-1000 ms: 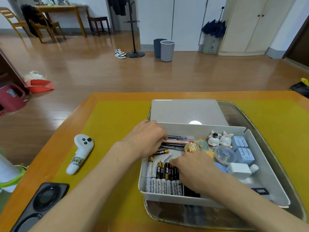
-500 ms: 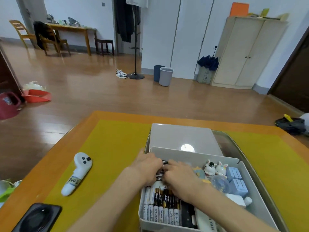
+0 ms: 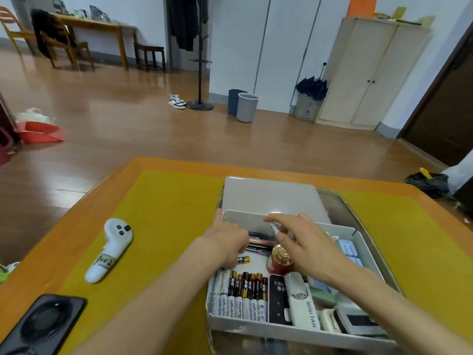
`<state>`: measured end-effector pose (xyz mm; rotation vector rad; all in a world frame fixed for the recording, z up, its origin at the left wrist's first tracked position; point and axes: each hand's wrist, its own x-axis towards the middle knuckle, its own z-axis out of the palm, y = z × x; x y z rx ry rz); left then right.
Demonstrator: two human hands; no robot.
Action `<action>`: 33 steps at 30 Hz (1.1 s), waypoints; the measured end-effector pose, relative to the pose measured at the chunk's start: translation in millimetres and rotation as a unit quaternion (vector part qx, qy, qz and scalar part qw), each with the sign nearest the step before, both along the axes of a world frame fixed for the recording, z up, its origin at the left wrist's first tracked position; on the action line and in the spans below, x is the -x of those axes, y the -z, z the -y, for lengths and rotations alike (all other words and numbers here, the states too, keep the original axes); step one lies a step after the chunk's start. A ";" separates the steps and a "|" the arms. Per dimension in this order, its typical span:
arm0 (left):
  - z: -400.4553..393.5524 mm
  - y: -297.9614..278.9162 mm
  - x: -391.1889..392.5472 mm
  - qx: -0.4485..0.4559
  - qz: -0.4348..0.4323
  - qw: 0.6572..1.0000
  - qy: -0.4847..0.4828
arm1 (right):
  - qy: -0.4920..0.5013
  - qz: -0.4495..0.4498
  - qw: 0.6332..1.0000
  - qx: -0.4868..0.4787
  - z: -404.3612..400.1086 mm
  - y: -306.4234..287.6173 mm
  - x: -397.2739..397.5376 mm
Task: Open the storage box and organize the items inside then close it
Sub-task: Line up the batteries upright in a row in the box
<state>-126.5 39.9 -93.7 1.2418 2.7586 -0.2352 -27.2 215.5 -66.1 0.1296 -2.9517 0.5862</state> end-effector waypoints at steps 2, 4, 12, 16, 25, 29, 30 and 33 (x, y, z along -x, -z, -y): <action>0.5 -0.2 0.6 0.004 0.000 1.000 0.010 | 0.019 0.002 1.000 0.020 -4.4 6.2 1.4; -1.6 1.1 0.0 0.019 -0.016 0.999 0.032 | 0.038 0.008 0.998 0.050 -7.1 11.7 3.3; -3.2 8.1 -1.9 0.021 -0.056 0.997 0.054 | 0.039 -0.013 0.995 0.092 -4.0 26.3 10.3; 1.5 3.9 3.6 -0.035 -0.008 0.998 0.041 | 0.036 -0.029 0.997 0.068 -2.5 32.3 17.8; 7.6 -10.9 3.3 -0.148 0.030 0.986 0.074 | 0.072 -0.087 0.978 0.174 -19.5 24.4 27.3; 2.5 -9.0 2.0 -0.112 0.047 0.991 0.051 | 0.052 -0.069 0.980 0.177 -27.9 16.0 25.6; 0.8 -6.9 2.1 -0.098 0.054 0.993 0.044 | 0.049 -0.068 0.980 0.178 -29.6 15.5 23.9; -3.2 -2.4 2.7 -0.068 0.079 0.994 0.028 | 0.038 -0.060 0.985 0.158 -32.2 16.8 20.4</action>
